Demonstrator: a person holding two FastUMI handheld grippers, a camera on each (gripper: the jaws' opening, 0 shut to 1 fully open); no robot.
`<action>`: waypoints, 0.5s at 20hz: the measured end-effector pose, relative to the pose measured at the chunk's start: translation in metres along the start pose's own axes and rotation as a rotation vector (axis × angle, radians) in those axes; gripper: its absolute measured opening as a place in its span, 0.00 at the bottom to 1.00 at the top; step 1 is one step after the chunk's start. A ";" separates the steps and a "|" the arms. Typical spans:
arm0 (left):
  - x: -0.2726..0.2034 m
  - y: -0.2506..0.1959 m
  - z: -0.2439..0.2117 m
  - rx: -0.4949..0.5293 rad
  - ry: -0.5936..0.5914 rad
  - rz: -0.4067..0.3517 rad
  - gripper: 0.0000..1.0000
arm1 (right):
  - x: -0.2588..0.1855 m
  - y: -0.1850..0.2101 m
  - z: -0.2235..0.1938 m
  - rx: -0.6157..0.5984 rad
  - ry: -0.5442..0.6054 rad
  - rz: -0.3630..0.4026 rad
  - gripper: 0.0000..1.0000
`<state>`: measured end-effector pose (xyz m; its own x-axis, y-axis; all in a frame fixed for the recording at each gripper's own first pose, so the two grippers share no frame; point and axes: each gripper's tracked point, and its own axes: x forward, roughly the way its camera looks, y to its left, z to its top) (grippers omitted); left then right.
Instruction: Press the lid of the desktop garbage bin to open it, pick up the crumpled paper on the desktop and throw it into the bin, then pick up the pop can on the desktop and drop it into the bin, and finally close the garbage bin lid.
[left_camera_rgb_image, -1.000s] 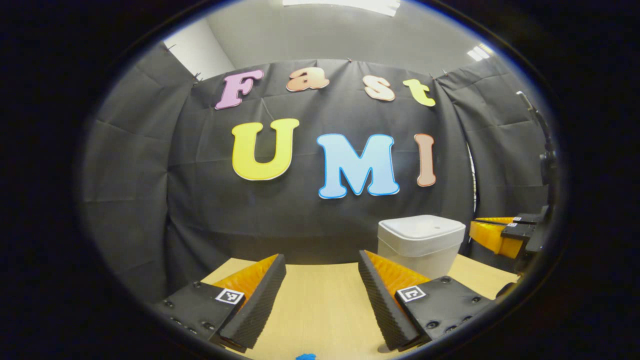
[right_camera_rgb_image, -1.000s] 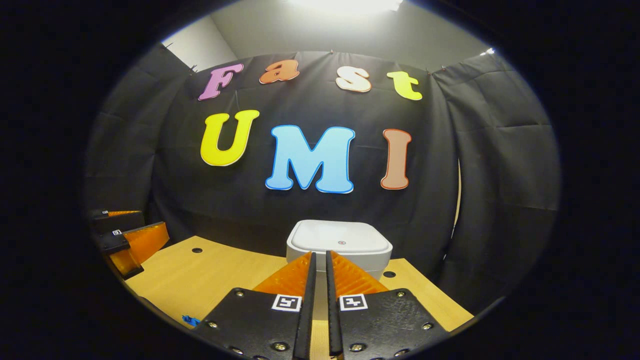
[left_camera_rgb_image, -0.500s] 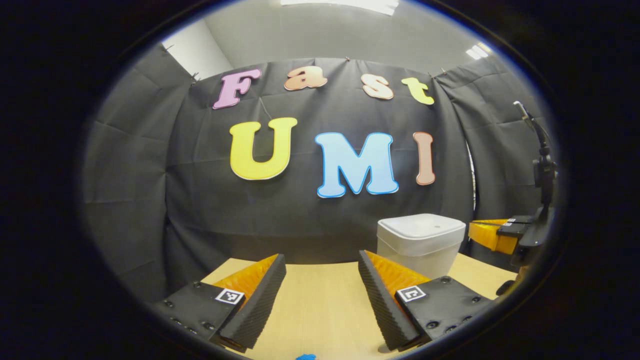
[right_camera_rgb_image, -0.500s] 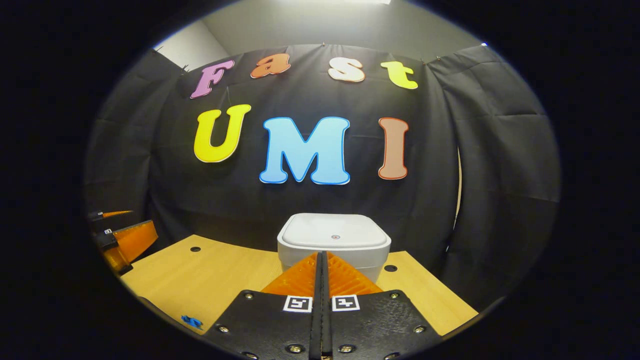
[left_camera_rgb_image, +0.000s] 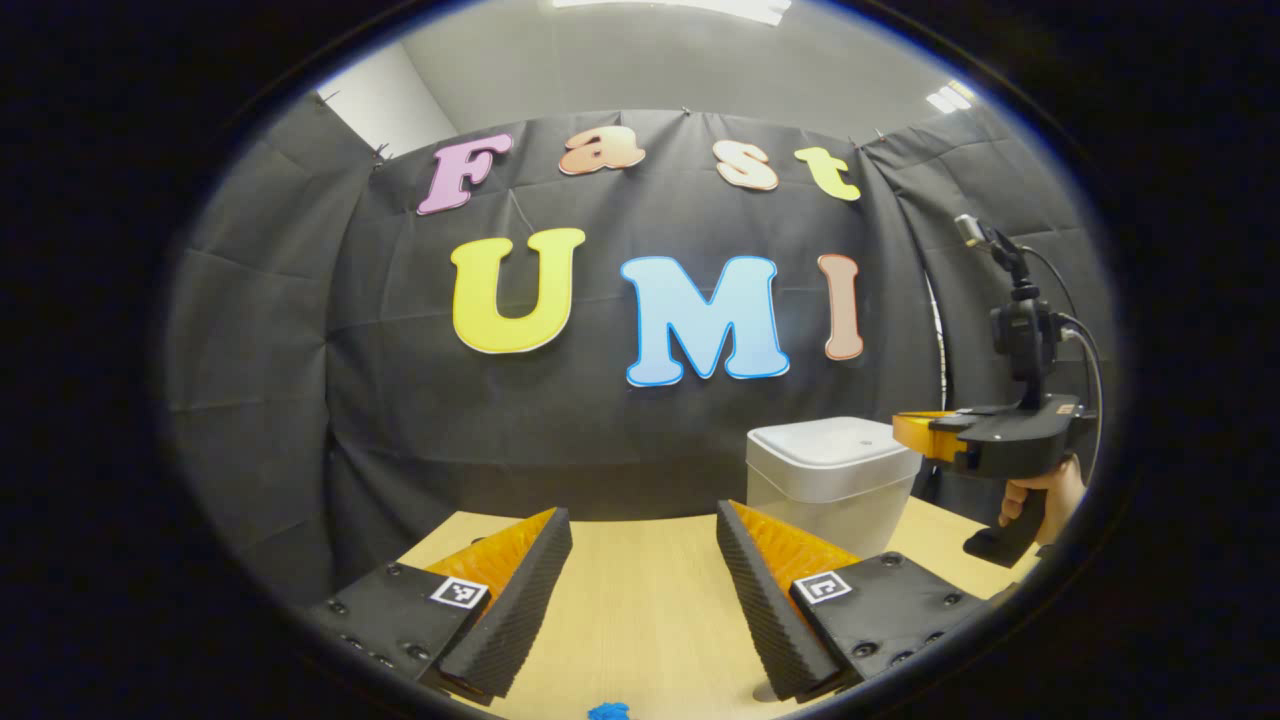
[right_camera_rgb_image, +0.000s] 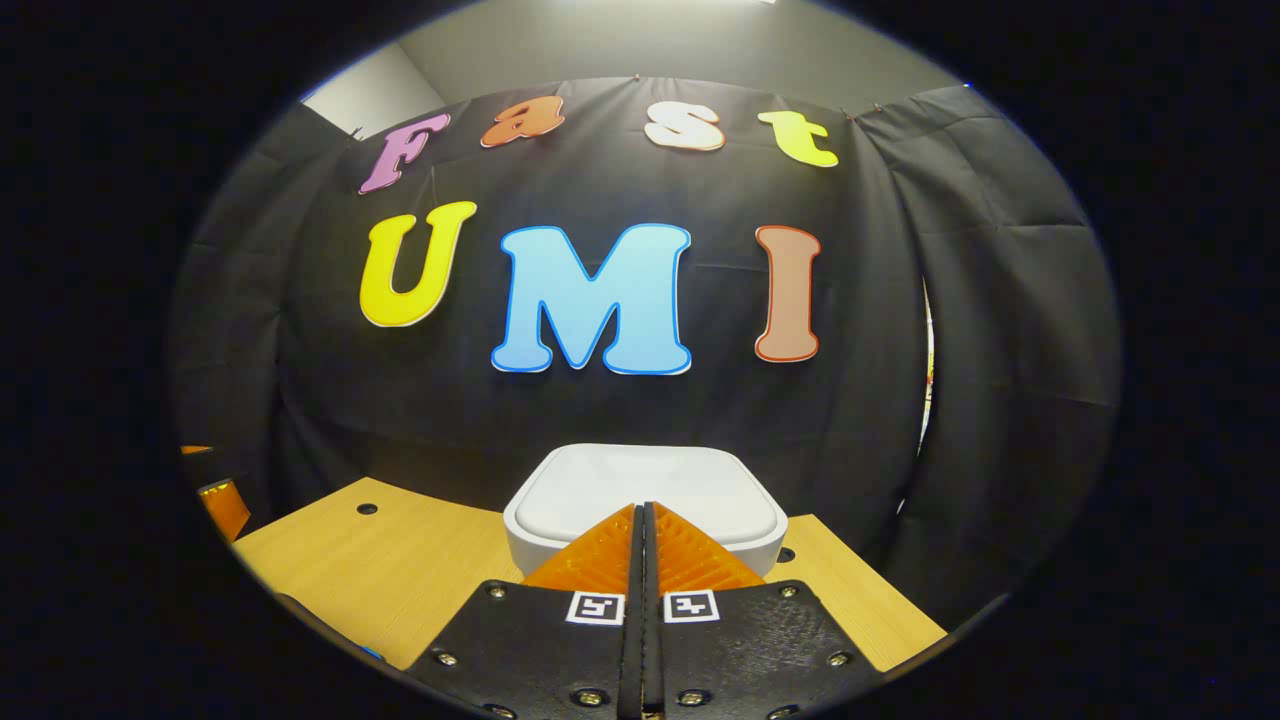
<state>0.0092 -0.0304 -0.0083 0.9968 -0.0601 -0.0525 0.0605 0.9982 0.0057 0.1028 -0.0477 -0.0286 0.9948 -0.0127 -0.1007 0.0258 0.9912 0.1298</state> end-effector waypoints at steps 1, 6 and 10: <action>-0.001 0.002 0.001 -0.001 -0.002 0.004 0.96 | 0.007 -0.001 0.000 0.010 0.008 -0.002 0.00; -0.004 0.015 0.004 0.001 -0.014 0.032 0.95 | 0.026 -0.005 -0.006 0.001 0.040 -0.010 0.00; -0.003 0.020 0.003 0.003 -0.010 0.045 0.96 | 0.027 -0.006 -0.016 -0.007 0.064 -0.011 0.00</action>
<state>0.0073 -0.0104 -0.0046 0.9990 -0.0154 -0.0421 0.0159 0.9998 0.0110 0.1275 -0.0517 -0.0478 0.9862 -0.0151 -0.1650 0.0355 0.9920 0.1213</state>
